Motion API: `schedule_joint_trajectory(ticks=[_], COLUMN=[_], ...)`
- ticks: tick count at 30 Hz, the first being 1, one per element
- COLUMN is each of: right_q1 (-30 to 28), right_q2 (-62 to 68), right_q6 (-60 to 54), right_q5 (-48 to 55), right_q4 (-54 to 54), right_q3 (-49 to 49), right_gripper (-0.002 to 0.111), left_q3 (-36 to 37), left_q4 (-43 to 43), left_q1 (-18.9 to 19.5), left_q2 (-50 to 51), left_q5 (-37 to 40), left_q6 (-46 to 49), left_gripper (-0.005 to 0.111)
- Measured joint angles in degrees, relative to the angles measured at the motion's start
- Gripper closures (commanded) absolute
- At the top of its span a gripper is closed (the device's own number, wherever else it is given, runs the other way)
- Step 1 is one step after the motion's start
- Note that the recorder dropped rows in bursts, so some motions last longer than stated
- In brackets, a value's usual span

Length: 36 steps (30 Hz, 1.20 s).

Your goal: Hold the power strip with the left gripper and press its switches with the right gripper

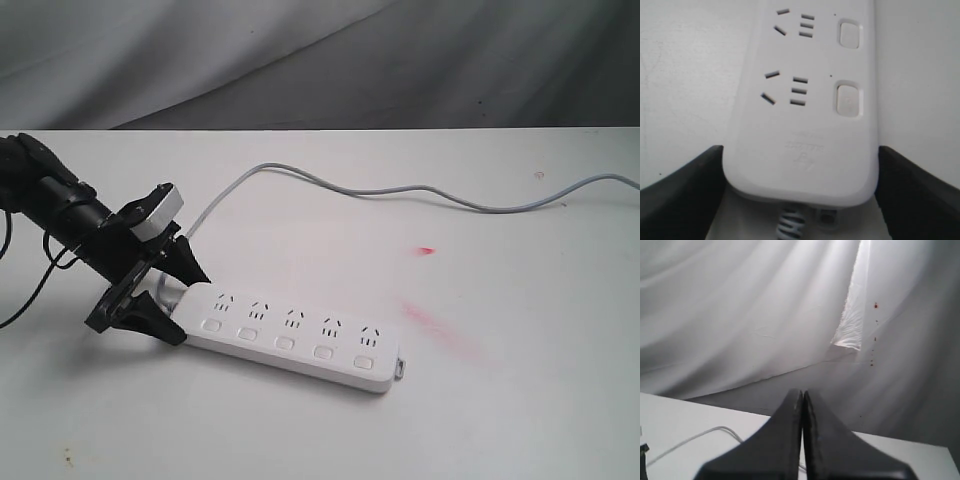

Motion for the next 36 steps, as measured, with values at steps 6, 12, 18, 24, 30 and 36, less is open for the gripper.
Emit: schedule_joint_trajectory(ticks=[6,12,18,24,30,36], right_q1=[-14.76,-21.51,-24.94,-27.34,-28.53,-28.53], right_q2=[0.32,0.54,0.67,0.79,0.79,0.79], right_q6=[13.46,25.21,29.80,29.80,29.80,28.76], right_q5=[0.00,-6.43,-29.11,-42.53,-43.80,-43.35], right_q4=[3.45,5.86,11.10,12.01,15.27,0.55], right_q3=[0.00,2.68,13.33,23.61,27.55,27.64], right_gripper=[0.108,0.108,0.108,0.108,0.108,0.108], left_q3=[0.00,0.00,0.00,0.00,0.00,0.00], left_q4=[0.00,0.00,0.00,0.00,0.00,0.00], left_q1=[0.00,0.00,0.00,0.00,0.00,0.00], left_q2=[0.00,0.00,0.00,0.00,0.00,0.00], left_q5=[0.00,0.00,0.00,0.00,0.00,0.00], left_q6=[0.00,0.00,0.00,0.00,0.00,0.00], left_gripper=[0.061,0.061,0.061,0.061,0.061,0.061])
